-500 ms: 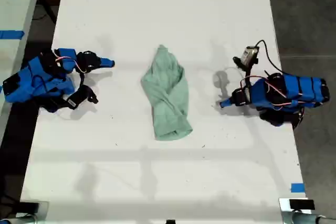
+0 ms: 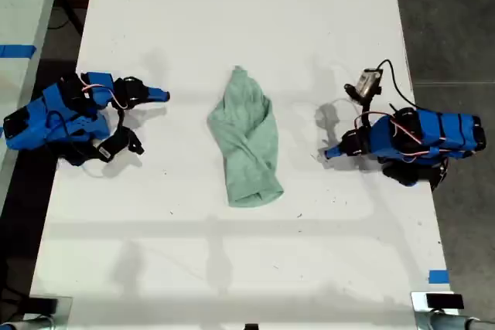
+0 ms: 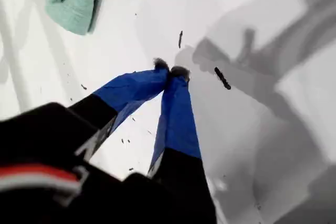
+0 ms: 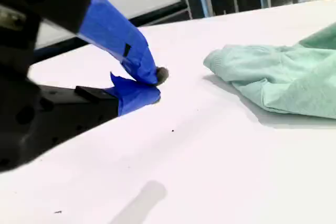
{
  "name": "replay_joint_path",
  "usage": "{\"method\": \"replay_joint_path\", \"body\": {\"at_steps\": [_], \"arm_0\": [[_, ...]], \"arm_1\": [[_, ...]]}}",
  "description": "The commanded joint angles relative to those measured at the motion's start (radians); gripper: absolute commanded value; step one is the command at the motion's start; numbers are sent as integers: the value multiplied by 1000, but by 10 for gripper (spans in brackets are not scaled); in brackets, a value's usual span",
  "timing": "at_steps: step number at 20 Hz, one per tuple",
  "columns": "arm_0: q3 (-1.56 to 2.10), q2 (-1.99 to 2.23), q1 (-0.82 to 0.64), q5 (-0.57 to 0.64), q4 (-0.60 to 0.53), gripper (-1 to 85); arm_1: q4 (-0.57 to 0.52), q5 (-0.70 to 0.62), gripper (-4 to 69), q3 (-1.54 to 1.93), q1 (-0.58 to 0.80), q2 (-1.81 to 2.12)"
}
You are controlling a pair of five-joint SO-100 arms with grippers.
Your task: Fold t shirt
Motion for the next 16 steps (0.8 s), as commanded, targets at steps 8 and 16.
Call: {"method": "replay_joint_path", "body": {"at_steps": [8,16], "arm_0": [[-1433,-1537,453,-318,178,-3],[-1873,-2028,663,-387,130,-3]], "arm_1": [[101,183,12,-1180,-178,-1425],[94,130,12,-1655,-255,-1899]]}}
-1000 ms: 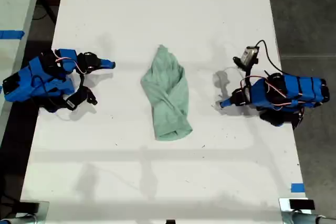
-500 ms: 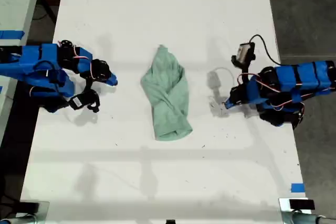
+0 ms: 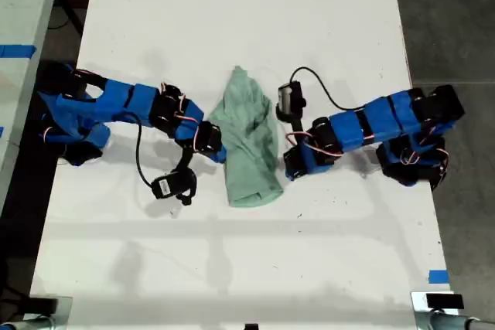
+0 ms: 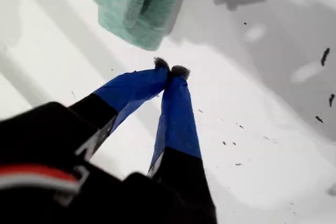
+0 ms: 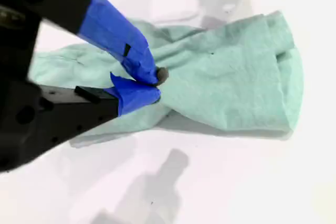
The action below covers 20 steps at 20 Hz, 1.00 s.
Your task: Fold t shirt
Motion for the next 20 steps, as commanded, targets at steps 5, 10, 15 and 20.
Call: {"method": "replay_joint_path", "body": {"at_steps": [5,10,15,20], "arm_0": [[-186,-233,121,-66,-103,286],[-281,-301,160,-31,-109,305],[-284,-436,143,-37,-146,237],[-295,-491,146,-8,-172,-3]], "arm_1": [[-21,-38,150,-167,-21,-127],[-32,-54,279,-167,-20,-167],[-120,-94,276,-173,-5,-267],[-163,-78,-15,-170,-11,-314]]}}
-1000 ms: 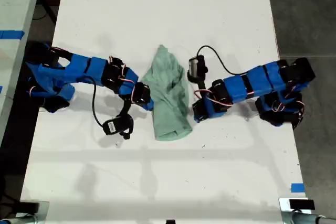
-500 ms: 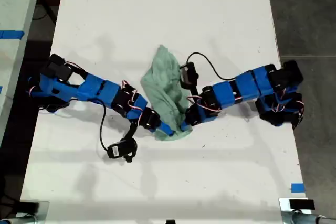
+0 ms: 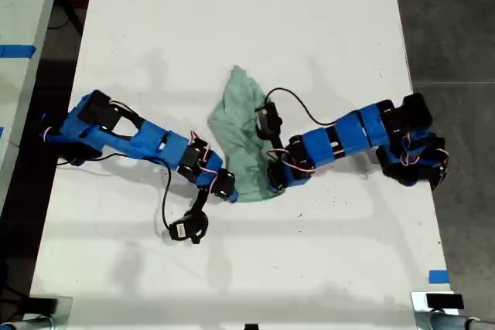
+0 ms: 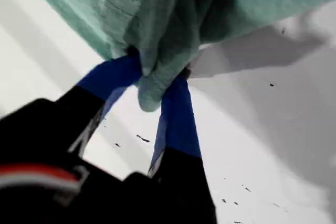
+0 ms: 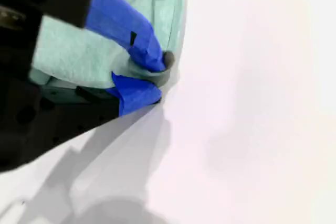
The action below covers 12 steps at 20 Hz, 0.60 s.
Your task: Fold t shirt
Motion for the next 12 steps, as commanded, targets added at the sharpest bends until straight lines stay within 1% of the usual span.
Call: {"method": "replay_joint_path", "body": {"at_steps": [1,2,3,5,6,9,11,12], "arm_0": [[-43,21,6,15,9,-3],[-43,29,20,23,18,-3],[-46,43,44,25,29,-3],[-46,75,100,11,38,-3],[-49,91,121,3,38,-3],[-58,150,150,-6,41,-3],[-67,221,133,20,83,-3],[-64,273,115,38,121,-3]], "arm_1": [[-14,28,-15,-58,-20,3],[-18,48,-15,-106,-48,-32],[14,75,-15,-218,-91,-103],[147,109,-15,-551,-167,-287],[176,112,-15,-643,-183,-333],[164,97,-15,-646,-186,-293],[140,23,-15,-650,-161,-221],[127,-26,-15,-661,-141,-183]]}}
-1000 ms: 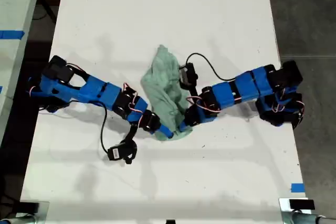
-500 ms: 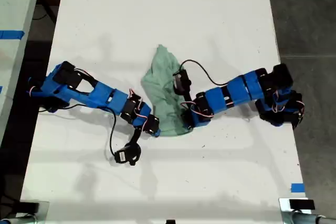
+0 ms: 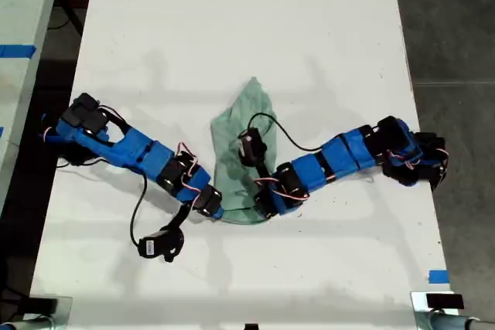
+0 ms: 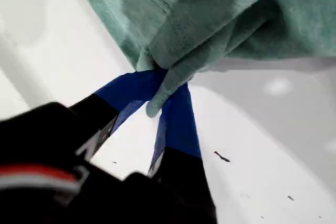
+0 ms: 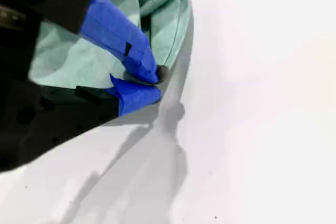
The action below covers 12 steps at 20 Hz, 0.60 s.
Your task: Fold t shirt
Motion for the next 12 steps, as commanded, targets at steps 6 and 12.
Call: {"method": "replay_joint_path", "body": {"at_steps": [6,12], "arm_0": [[-54,442,-310,227,279,-3],[-15,466,-712,460,345,-3]], "arm_1": [[43,-261,-15,-63,236,370],[166,-371,-15,-28,535,422]]}}
